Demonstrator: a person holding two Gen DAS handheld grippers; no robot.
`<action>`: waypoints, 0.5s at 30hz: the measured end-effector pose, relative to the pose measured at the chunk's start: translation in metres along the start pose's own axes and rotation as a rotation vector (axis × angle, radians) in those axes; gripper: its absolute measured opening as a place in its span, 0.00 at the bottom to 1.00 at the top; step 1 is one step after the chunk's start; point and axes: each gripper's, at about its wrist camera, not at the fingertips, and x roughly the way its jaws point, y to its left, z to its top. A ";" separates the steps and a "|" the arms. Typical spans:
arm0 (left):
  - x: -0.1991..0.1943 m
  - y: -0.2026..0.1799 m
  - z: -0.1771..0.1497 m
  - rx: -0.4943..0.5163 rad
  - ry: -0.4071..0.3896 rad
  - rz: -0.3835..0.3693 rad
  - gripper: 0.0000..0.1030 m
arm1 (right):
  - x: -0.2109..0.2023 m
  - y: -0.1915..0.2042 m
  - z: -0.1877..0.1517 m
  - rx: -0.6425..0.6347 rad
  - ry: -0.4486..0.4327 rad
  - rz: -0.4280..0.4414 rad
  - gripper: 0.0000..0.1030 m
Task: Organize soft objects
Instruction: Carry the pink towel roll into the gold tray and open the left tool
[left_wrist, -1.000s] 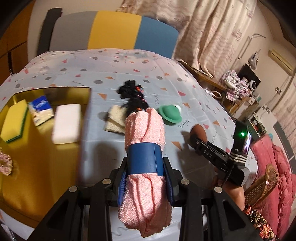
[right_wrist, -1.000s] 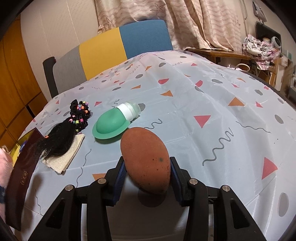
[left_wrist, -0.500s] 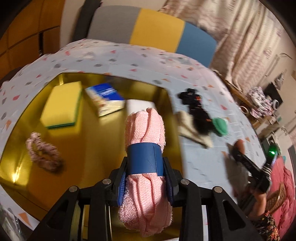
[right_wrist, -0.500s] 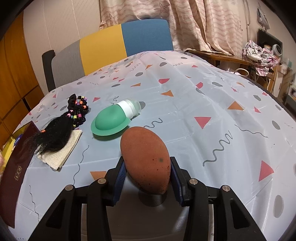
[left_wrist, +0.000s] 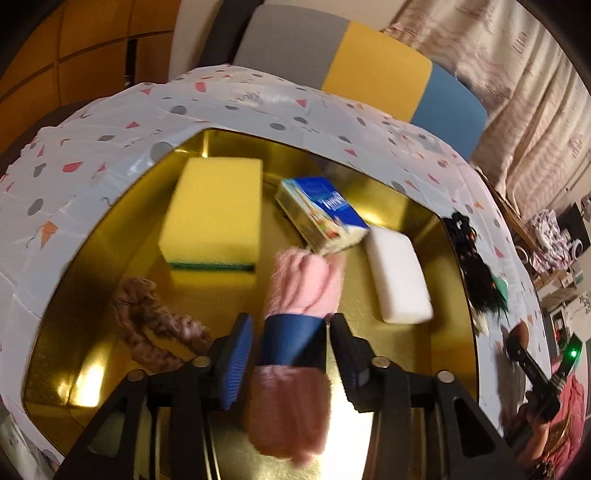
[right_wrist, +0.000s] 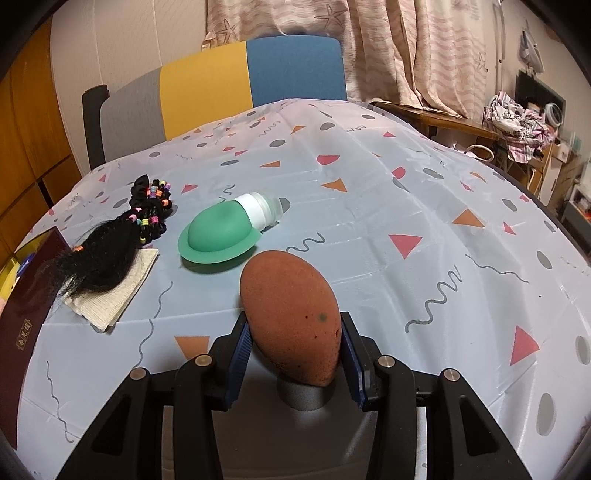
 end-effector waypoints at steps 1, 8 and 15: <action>-0.001 0.002 0.000 -0.008 0.000 -0.002 0.44 | 0.000 0.000 0.000 -0.003 0.000 -0.003 0.44; -0.033 0.009 -0.018 -0.045 -0.131 0.030 0.44 | 0.001 0.004 0.000 -0.019 0.004 -0.022 0.44; -0.054 0.003 -0.035 -0.063 -0.156 -0.022 0.44 | -0.002 0.009 0.002 -0.053 0.022 -0.032 0.44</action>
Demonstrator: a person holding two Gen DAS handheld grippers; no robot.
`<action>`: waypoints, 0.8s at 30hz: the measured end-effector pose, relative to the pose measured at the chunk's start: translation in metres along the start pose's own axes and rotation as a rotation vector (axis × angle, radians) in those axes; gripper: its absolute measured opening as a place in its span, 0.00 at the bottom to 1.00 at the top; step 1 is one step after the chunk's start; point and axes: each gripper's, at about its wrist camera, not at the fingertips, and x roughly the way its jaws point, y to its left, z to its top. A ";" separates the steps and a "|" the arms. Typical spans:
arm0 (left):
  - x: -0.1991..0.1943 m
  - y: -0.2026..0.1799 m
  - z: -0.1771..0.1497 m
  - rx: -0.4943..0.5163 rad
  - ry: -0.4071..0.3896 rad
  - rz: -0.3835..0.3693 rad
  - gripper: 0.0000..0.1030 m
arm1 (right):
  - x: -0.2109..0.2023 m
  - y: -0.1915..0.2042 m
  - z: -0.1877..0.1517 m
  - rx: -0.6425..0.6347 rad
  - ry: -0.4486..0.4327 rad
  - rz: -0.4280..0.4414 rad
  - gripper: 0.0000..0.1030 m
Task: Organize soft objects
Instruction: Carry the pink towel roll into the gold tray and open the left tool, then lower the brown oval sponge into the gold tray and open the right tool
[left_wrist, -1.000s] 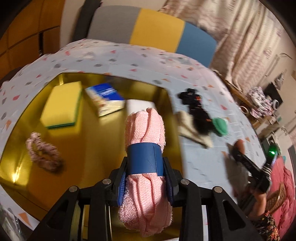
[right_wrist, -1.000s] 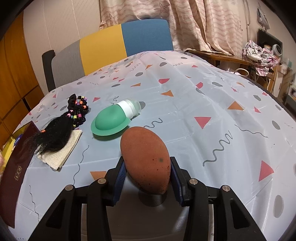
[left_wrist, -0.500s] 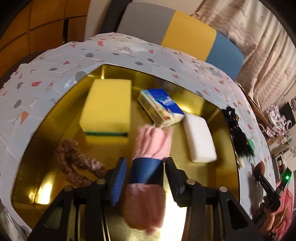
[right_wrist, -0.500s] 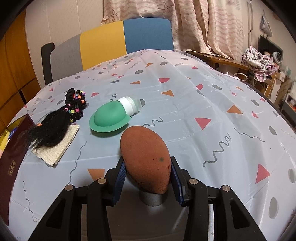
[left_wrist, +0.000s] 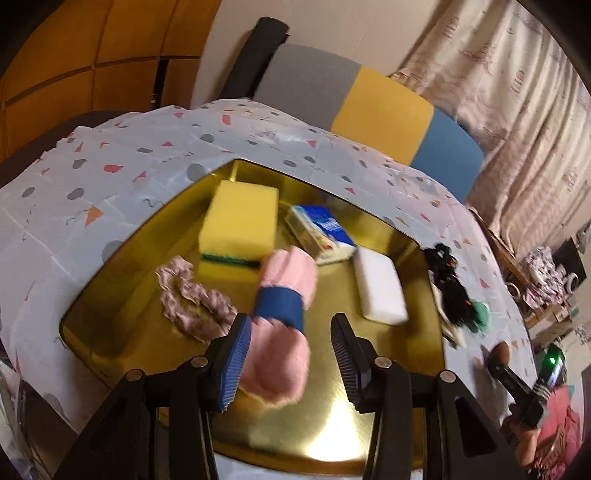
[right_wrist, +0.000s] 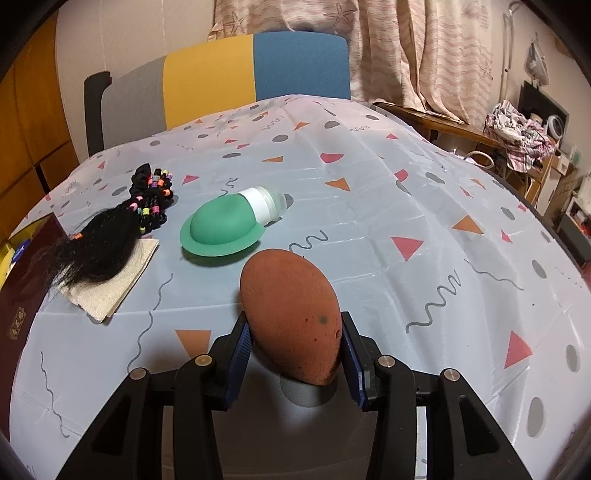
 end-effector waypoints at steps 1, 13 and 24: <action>-0.001 -0.004 -0.001 0.013 0.004 -0.006 0.44 | -0.004 0.003 0.001 -0.024 -0.002 -0.007 0.44; -0.006 -0.023 -0.021 0.105 0.040 -0.027 0.44 | -0.070 0.082 0.003 -0.113 -0.051 0.234 0.44; -0.004 -0.019 -0.022 0.088 0.061 0.000 0.44 | -0.101 0.183 0.000 -0.183 -0.016 0.478 0.44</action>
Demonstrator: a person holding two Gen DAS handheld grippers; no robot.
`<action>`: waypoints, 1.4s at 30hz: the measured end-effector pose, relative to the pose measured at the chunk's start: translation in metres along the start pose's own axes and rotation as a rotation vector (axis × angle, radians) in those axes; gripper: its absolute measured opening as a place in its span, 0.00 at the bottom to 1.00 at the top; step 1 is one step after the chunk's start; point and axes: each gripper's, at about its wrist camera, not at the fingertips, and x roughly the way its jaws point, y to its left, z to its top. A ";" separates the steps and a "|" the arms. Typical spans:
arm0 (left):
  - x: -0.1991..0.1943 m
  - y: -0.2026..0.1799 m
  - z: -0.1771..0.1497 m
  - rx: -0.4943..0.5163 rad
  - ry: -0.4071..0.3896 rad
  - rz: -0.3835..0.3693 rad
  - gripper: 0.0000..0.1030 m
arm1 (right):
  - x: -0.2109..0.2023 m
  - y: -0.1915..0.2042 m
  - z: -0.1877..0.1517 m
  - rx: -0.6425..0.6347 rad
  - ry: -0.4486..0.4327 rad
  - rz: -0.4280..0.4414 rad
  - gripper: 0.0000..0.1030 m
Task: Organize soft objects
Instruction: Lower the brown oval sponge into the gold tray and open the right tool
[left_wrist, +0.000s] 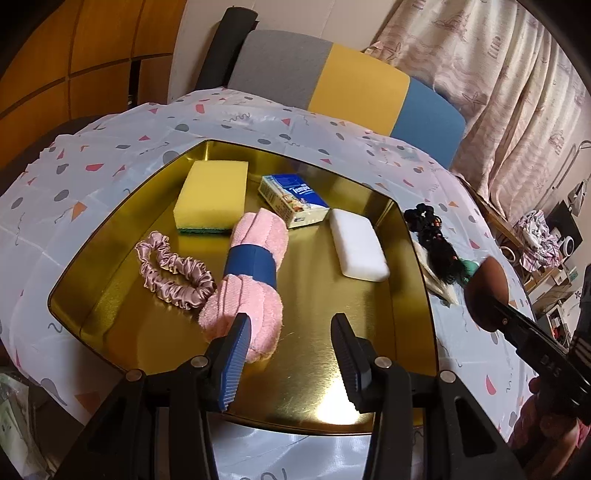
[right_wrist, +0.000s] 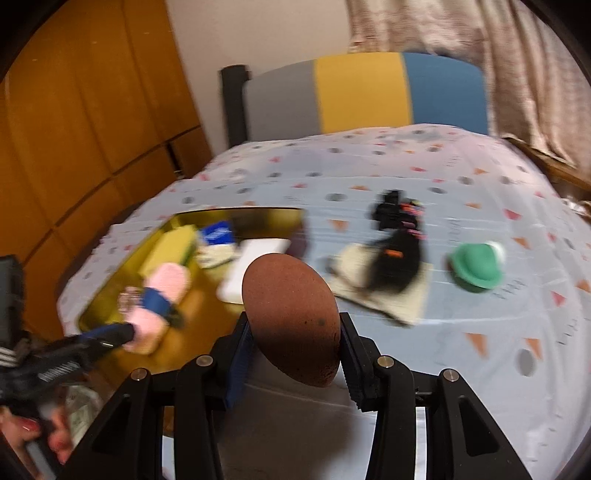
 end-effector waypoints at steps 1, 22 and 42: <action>-0.001 0.000 0.000 -0.003 -0.001 0.003 0.44 | 0.004 0.010 0.003 -0.013 0.008 0.021 0.44; -0.006 0.024 0.011 -0.107 -0.022 0.019 0.44 | 0.120 0.093 0.038 -0.056 0.221 0.056 0.56; -0.009 -0.011 -0.001 0.016 -0.011 -0.076 0.44 | 0.018 0.019 0.017 0.011 0.003 -0.060 0.73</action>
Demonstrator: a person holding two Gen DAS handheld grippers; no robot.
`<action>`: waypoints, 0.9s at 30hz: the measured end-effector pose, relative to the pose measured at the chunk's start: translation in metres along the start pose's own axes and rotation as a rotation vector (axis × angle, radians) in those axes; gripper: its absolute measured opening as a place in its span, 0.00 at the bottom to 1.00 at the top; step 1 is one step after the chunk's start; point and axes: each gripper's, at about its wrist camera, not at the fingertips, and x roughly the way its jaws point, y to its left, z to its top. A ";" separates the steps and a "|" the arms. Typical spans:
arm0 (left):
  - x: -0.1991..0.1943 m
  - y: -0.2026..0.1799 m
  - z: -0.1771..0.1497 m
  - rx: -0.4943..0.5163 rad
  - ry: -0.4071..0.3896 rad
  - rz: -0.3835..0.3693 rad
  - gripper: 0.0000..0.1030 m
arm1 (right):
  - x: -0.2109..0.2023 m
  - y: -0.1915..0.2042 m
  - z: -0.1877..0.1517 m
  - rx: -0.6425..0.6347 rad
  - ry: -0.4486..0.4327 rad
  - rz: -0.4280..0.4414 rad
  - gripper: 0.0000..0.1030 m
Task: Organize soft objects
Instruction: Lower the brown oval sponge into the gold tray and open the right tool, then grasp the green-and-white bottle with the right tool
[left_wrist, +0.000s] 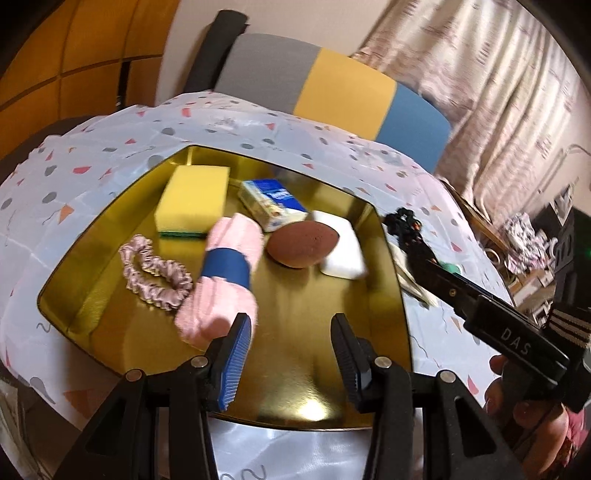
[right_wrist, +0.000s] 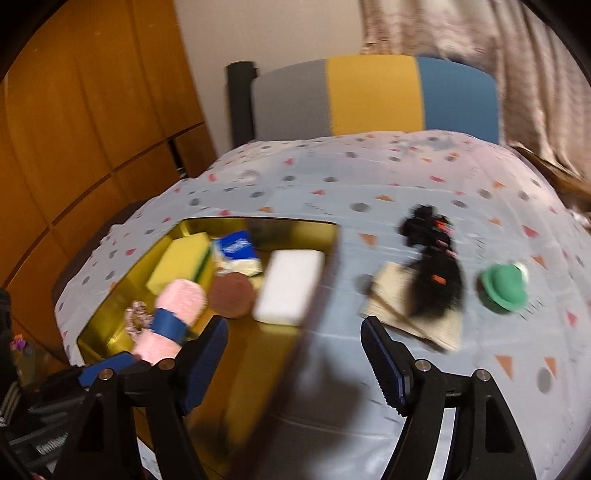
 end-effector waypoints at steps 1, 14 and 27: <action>0.000 -0.003 -0.001 0.010 0.002 -0.006 0.44 | -0.002 -0.007 -0.002 0.010 0.001 -0.010 0.74; 0.000 -0.057 -0.025 0.187 0.037 -0.101 0.44 | -0.004 -0.103 -0.063 0.133 0.100 -0.163 0.74; 0.000 -0.109 -0.048 0.277 0.070 -0.149 0.44 | 0.000 -0.166 -0.061 0.247 0.090 -0.221 0.74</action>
